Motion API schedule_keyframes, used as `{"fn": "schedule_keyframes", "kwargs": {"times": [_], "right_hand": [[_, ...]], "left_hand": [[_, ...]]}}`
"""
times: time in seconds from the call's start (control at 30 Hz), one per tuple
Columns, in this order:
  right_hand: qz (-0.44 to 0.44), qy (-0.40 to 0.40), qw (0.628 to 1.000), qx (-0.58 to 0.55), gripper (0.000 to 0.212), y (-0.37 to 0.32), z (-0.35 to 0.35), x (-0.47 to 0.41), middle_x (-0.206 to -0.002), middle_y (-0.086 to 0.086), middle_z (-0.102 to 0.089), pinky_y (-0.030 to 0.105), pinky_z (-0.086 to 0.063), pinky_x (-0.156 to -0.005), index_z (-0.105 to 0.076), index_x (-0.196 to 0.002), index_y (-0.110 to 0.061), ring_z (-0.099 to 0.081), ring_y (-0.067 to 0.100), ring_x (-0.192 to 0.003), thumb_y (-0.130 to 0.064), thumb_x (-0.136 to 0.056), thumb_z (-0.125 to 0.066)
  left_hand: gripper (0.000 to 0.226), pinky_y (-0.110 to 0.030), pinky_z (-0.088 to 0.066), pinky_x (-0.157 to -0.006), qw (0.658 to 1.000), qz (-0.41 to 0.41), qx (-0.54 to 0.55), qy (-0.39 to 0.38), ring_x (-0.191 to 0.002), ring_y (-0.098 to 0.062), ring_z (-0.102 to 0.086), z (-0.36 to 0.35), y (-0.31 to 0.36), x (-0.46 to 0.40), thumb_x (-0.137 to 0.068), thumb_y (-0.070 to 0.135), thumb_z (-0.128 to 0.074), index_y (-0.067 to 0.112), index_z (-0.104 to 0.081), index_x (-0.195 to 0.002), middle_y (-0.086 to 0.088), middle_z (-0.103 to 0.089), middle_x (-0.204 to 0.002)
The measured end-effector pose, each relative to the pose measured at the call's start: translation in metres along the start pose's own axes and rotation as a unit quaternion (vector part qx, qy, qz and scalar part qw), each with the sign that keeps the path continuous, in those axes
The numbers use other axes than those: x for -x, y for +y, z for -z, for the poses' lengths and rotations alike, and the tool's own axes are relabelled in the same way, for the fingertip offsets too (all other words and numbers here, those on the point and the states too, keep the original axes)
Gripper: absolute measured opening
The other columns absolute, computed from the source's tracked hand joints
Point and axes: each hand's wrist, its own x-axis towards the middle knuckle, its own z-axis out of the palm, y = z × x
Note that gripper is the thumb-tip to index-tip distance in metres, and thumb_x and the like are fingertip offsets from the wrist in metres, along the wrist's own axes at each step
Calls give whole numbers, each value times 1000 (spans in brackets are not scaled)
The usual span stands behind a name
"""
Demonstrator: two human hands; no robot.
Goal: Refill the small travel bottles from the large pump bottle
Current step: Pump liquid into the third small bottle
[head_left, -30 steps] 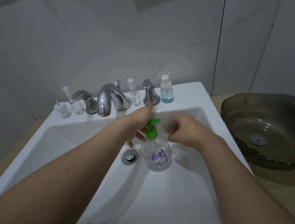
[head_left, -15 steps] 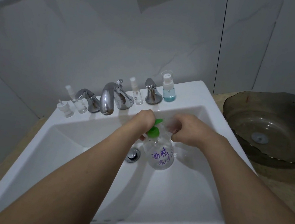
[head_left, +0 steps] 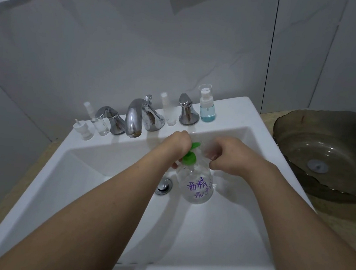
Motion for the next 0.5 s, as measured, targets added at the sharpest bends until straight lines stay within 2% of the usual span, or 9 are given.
{"fn": "schedule_keyframes", "kwargs": {"times": [0.07, 0.13, 0.2, 0.3, 0.37, 0.43, 0.5], "right_hand": [[-1, -4, 1000, 0, 21, 1, -1, -1, -83, 0, -61, 27, -48, -65, -61, -87, -14, -59, 18, -78, -9, -69, -71], [0, -6, 1000, 1, 23, 2, -1, -1, -87, 2, -64, 29, -50, -70, -61, -88, -14, -61, 20, -82, -10, -68, -71], [0, -4, 1000, 5, 22, 3, 0, -1, -88, 2, -63, 28, -49, -69, -61, -88, -15, -60, 21, -82, -10, -68, -71], [-1, -2, 1000, 9, 21, 2, -1, -1, -88, 2, -63, 29, -49, -69, -61, -86, -15, -60, 21, -81, -10, -69, -71], [-2, -6, 1000, 7, 22, 2, -1, -1, -88, 2, -63, 29, -49, -70, -61, -87, -15, -60, 20, -81, -10, -69, -71], [-1, -5, 1000, 9, 23, 2, -1, -1, -89, 2, -63, 30, -49, -70, -62, -89, -15, -60, 21, -82, -10, -68, -71], [1, -3, 1000, 10, 24, 2, -1, 0, -90, 2, -63, 29, -49, -70, -62, -91, -14, -60, 20, -82, -9, -69, -71]], "left_hand": [[31, -32, -38, -28, 1000, -13, -14, 8, -105, -39, -64, -1, 0, -1, -102, 8, -22, 1, -44, -123, -21, -54, -125], [27, -25, -29, -16, 1000, -23, -20, 9, -107, -41, -63, -3, 0, -3, -103, 7, -22, 1, -43, -119, -22, -52, -126], [27, -27, -20, -12, 1000, -24, -17, 8, -107, -42, -62, -4, -1, -4, -103, 6, -22, 1, -43, -119, -23, -51, -127], [31, -28, -19, -11, 1000, -19, -6, 16, -108, -42, -61, -5, -2, -5, -103, 6, -22, -2, -43, -124, -23, -51, -128], [31, -28, -31, -17, 1000, -19, -3, 21, -109, -42, -61, -6, -2, -6, -103, 6, -21, -2, -43, -124, -22, -52, -128], [32, -36, -44, -38, 1000, -17, 0, 22, -112, -40, -60, -7, -2, -8, -102, 6, -22, -2, -43, -125, -23, -53, -129], [32, -41, -41, -50, 1000, -17, 6, 21, -112, -39, -59, -8, -2, -9, -102, 7, -22, -2, -44, -125, -23, -53, -128]]}}
